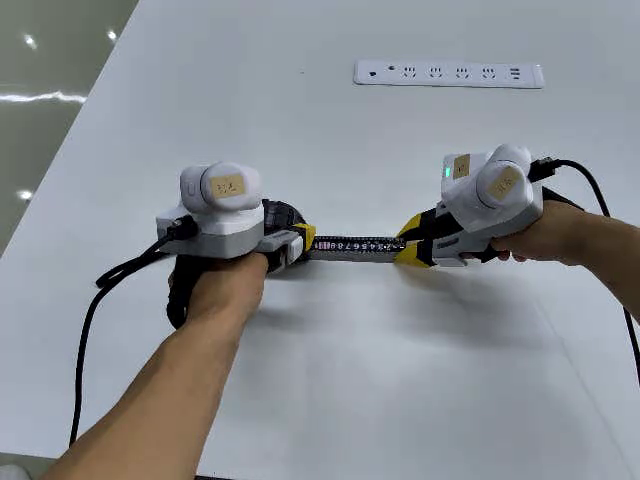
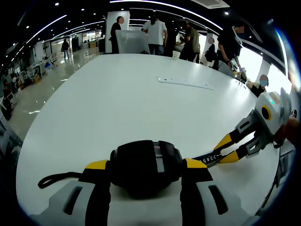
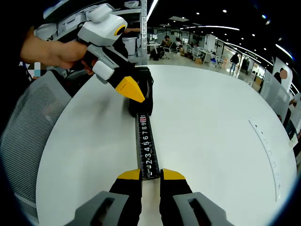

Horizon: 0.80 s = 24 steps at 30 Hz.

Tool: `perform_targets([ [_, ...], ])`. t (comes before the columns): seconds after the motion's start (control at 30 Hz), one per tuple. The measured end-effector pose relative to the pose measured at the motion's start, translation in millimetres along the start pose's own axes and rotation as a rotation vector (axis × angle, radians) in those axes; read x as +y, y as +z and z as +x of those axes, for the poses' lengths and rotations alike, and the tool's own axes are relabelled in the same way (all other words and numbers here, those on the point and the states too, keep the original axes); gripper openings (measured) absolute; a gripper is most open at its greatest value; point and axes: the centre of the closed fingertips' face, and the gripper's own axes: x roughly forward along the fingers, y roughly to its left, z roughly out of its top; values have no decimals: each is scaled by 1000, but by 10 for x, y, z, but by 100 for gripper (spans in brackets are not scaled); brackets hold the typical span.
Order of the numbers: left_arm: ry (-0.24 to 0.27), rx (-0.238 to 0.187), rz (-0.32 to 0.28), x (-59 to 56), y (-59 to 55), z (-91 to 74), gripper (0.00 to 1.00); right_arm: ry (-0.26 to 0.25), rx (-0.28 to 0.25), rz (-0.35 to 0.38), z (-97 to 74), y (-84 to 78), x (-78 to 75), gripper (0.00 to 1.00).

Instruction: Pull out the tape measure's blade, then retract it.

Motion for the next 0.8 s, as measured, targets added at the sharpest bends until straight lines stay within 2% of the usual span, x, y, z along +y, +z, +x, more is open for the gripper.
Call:
perform_targets([
  [0.8,-1,2,-5,-1,0,-9,55,7,-16,-24,221,236,28,10],
])
